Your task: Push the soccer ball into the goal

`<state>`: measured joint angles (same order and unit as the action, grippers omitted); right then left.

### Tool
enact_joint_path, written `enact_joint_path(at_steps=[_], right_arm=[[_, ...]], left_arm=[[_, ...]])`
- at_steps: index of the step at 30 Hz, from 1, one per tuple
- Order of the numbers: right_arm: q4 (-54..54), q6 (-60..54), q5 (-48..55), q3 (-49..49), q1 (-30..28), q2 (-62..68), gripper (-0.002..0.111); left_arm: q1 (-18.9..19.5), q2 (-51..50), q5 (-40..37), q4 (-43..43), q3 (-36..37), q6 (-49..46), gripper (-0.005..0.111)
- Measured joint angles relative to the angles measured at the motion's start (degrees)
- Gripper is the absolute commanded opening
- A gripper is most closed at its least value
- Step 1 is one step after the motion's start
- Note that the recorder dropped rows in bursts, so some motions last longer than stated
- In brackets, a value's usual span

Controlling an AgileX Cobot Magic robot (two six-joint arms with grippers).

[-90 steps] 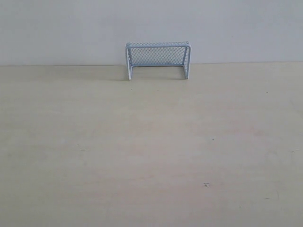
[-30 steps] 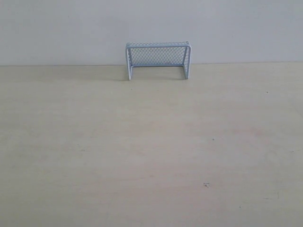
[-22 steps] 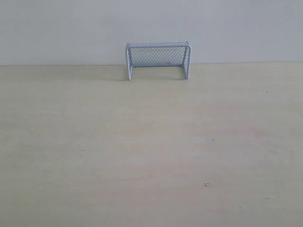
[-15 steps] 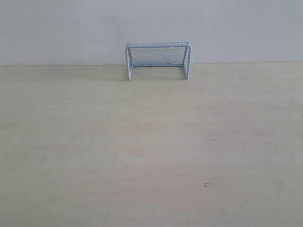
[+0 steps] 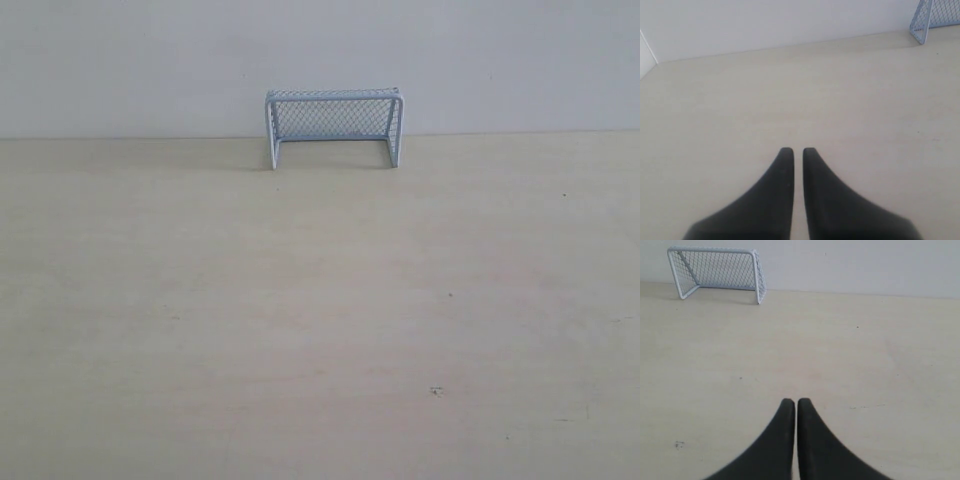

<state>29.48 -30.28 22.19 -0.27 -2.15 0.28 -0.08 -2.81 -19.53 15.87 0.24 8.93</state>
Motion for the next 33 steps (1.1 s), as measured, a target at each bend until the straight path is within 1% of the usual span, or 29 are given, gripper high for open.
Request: enact_joint_path(at_steps=[5,10,12,17,18,23,25,33], right_arm=[[-0.1,0.0,0.1,0.0,0.0,0.0,0.0],[-0.9,2.6,0.1,0.0,0.0,0.0,0.0],[-3.4,5.3,0.1,0.0,0.0,0.0,0.0],[-13.6,19.2,-0.1,0.0,0.0,0.0,0.0],[-15.0,20.3,-0.1,0.0,0.0,0.0,0.0],[-19.1,22.8,-0.1,0.0,0.0,0.0,0.0],[-21.5,26.6,-0.2,0.0,0.0,0.0,0.0],[-22.8,28.8,-0.2,0.0,0.0,0.0,0.0]], left_arm=[[0.0,0.0,0.0,0.0,0.0,0.0,0.006],[0.0,0.0,0.0,0.0,0.0,0.0,0.006],[0.0,0.0,0.0,0.0,0.0,0.0,0.006],[0.0,0.0,0.0,0.0,0.0,0.0,0.006],[0.0,0.0,0.0,0.0,0.0,0.0,0.006],[0.0,0.0,0.0,0.0,0.0,0.0,0.006],[0.0,0.0,0.0,0.0,0.0,0.0,0.006],[0.0,0.0,0.0,0.0,0.0,0.0,0.006]])
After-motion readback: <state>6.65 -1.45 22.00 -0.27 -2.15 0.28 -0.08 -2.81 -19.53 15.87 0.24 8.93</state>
